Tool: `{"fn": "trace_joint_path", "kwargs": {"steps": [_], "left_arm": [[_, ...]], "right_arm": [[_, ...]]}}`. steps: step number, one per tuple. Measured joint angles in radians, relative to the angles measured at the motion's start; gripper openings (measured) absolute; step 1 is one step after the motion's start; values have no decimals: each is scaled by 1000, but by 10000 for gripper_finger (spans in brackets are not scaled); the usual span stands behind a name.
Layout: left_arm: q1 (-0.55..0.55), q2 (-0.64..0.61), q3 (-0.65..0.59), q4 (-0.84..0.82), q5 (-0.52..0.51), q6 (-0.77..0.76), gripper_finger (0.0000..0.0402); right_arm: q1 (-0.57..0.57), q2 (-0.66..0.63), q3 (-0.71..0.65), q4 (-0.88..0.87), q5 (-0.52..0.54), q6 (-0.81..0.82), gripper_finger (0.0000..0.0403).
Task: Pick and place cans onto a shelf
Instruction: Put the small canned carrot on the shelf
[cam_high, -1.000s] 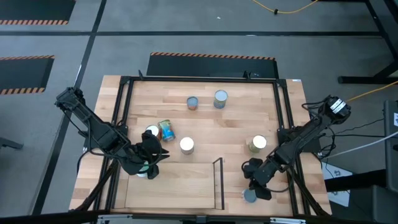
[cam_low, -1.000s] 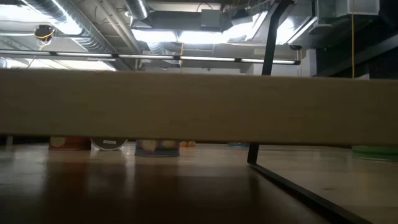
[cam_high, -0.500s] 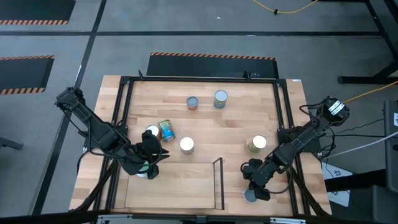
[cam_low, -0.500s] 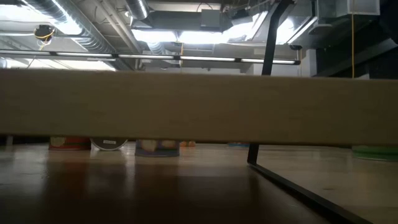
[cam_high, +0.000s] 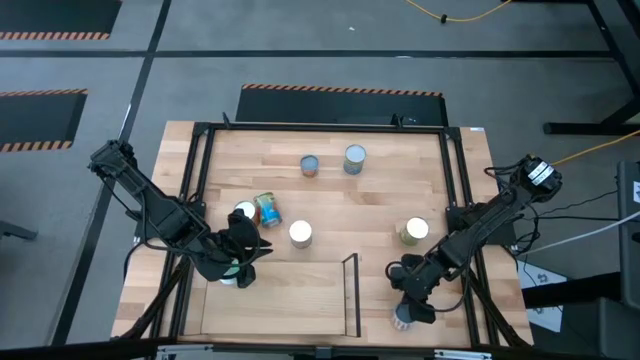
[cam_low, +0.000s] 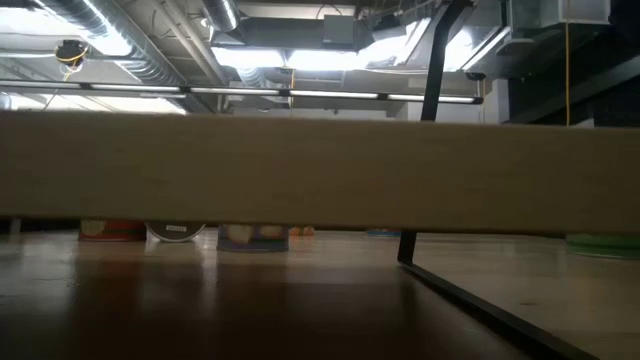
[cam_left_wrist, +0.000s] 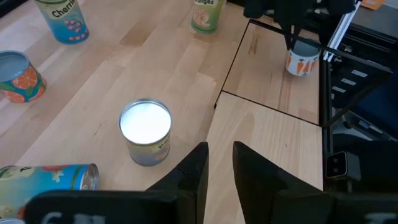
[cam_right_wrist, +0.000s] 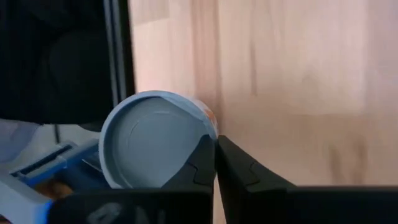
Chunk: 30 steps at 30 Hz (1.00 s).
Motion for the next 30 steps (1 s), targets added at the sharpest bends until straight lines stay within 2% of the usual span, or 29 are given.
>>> {"fn": "trace_joint_path", "kwargs": {"steps": [9,12,15,19,23,30], "left_arm": [[0,0,0,0,0,0,66],[0,0,0,0,0,0,66],[0,0,0,0,0,0,66],[0,0,0,0,0,0,66],[0,0,0,0,0,0,66],[0,0,0,0,0,0,66]], "right_arm": [[-91,0,351,-491,9,-174,6],[-135,0,483,-632,54,-221,6],[-185,-1,605,-698,121,-258,6],[-265,-2,723,-649,202,-341,6],[-349,3,753,-494,210,-440,6],[-453,131,753,-299,81,-569,6]]}}
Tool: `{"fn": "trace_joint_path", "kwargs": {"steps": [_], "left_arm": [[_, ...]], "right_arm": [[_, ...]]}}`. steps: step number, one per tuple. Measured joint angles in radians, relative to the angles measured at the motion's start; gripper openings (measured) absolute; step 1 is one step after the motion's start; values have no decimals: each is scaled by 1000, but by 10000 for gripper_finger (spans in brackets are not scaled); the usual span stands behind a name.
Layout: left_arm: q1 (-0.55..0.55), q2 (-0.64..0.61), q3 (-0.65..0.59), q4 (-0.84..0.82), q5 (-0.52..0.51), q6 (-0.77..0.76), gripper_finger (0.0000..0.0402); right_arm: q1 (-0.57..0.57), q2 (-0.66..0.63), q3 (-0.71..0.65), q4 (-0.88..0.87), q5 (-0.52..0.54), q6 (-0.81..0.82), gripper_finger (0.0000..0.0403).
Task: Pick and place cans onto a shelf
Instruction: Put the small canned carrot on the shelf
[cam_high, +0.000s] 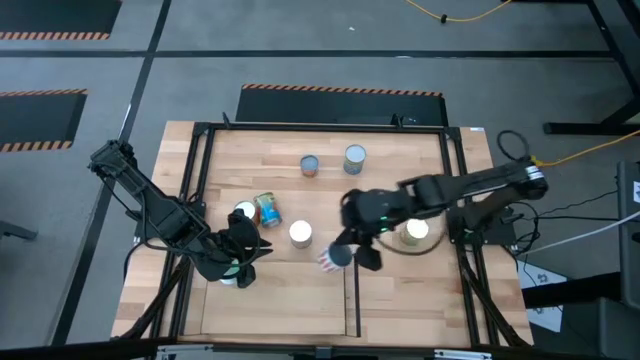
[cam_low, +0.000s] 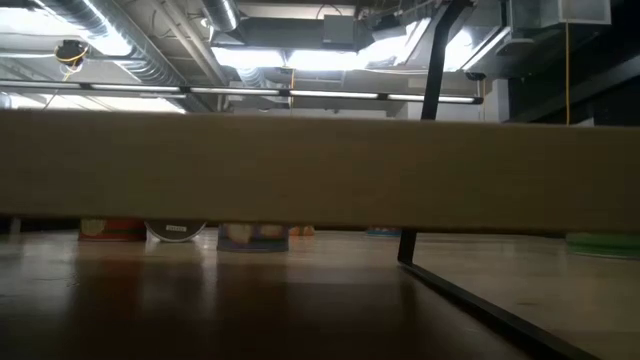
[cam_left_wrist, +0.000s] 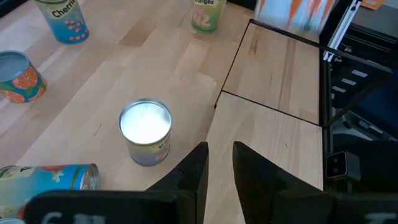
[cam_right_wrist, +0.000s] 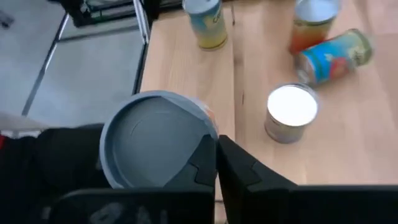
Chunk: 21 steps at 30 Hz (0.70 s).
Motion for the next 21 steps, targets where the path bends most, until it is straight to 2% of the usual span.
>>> {"fn": "trace_joint_path", "kwargs": {"steps": [8,15,21], "left_arm": [[0,0,0,0,0,0,66],[0,0,0,-2,0,0,66],[0,0,0,-2,0,0,66]], "right_arm": [[-46,196,-1,65,-6,-59,7],[-55,317,-1,187,-127,-83,12],[-56,384,-2,261,-134,-81,13]]}}
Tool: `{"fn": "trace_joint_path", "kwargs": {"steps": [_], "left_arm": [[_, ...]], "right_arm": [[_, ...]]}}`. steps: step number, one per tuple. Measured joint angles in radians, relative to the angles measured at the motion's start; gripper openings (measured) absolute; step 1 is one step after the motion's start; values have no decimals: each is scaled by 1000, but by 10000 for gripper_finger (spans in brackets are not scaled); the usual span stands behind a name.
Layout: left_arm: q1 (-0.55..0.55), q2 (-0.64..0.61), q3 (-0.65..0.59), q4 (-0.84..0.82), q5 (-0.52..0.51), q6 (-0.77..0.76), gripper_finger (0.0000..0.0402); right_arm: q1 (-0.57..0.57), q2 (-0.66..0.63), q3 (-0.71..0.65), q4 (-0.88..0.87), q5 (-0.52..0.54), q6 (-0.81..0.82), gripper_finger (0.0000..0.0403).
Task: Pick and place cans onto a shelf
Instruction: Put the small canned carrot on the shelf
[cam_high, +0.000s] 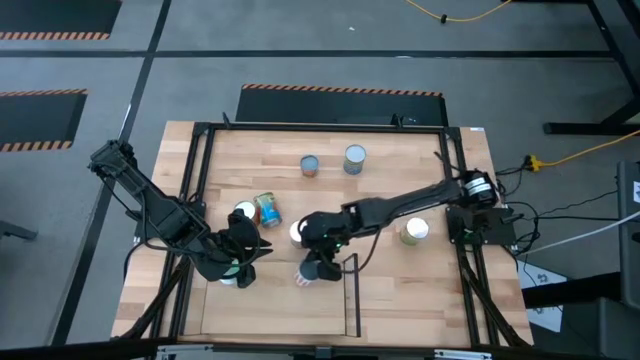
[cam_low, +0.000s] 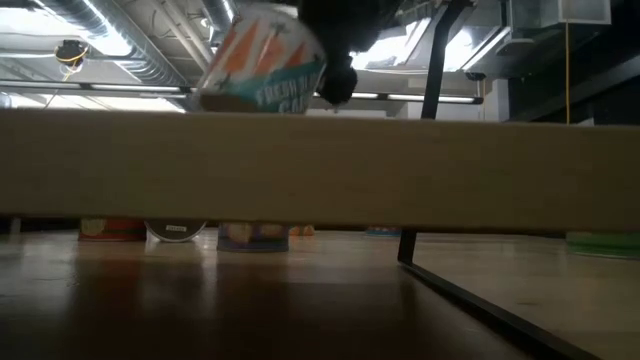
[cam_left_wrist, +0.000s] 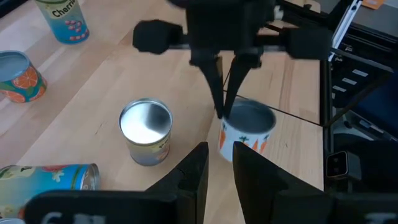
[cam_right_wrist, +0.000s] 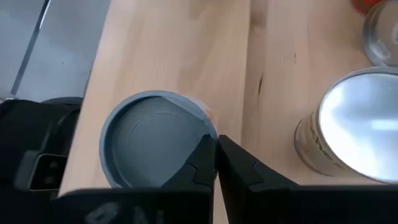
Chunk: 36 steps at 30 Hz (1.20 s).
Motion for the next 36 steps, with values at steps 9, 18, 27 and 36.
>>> {"fn": "trace_joint_path", "kwargs": {"steps": [9,18,27,36], "left_arm": [[0,0,0,0,0,0,66],[0,0,0,-1,0,0,66],[0,0,0,-2,0,0,66],[0,0,0,-1,0,-1,66]], "right_arm": [[2,44,-1,5,1,35,14],[2,44,-8,12,1,86,25],[2,44,-8,16,2,86,70],[1,8,-8,-14,-15,58,72]]}}
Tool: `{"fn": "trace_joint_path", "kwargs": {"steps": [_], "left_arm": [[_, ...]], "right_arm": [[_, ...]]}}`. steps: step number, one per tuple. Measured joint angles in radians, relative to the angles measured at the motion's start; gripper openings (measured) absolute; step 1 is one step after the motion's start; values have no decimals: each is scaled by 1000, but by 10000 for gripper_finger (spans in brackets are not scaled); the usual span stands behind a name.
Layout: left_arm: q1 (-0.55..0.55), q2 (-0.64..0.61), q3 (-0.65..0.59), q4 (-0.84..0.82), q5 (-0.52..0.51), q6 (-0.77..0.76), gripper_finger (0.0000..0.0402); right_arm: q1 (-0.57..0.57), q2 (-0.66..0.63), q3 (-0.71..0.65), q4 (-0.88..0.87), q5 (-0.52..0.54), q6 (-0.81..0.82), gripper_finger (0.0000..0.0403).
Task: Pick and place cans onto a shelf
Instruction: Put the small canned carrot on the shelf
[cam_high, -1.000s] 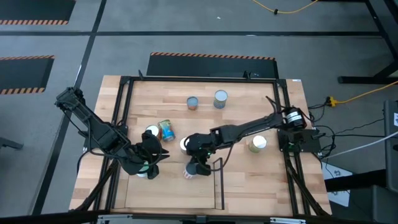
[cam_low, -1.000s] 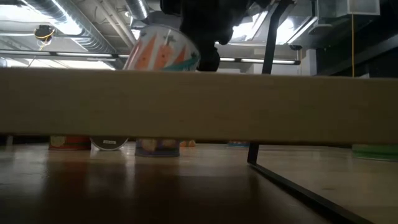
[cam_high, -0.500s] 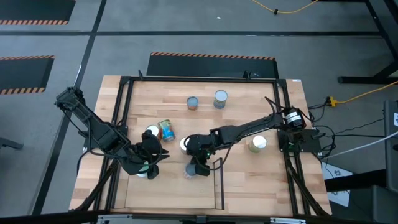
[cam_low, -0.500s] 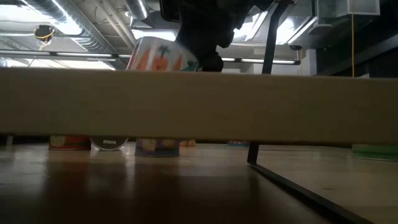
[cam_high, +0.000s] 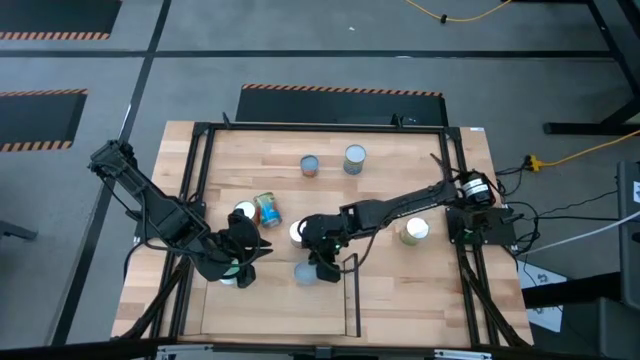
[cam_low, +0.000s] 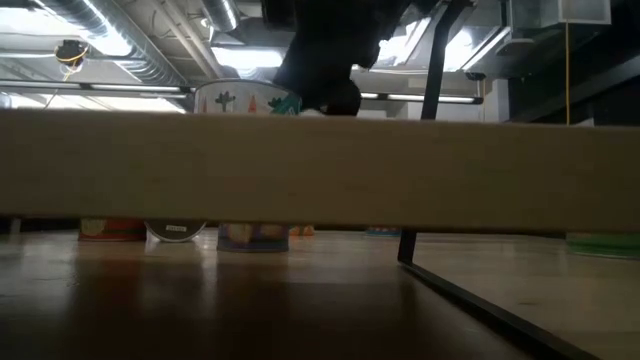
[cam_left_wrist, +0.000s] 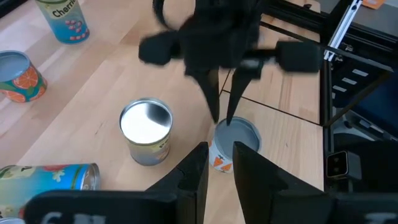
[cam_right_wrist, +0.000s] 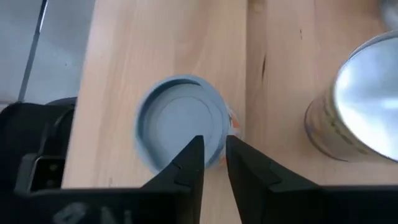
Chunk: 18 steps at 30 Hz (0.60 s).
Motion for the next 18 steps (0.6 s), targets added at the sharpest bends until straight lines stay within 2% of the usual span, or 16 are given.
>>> {"fn": "trace_joint_path", "kwargs": {"steps": [7,12,18], "left_arm": [[5,0,0,12,0,-4,66],[36,0,0,75,-8,0,66],[97,0,0,147,27,1,66]], "right_arm": [[0,-178,0,-147,7,-87,72],[3,-332,-2,-289,128,-138,72],[18,-546,-123,-270,230,-130,72]]}}
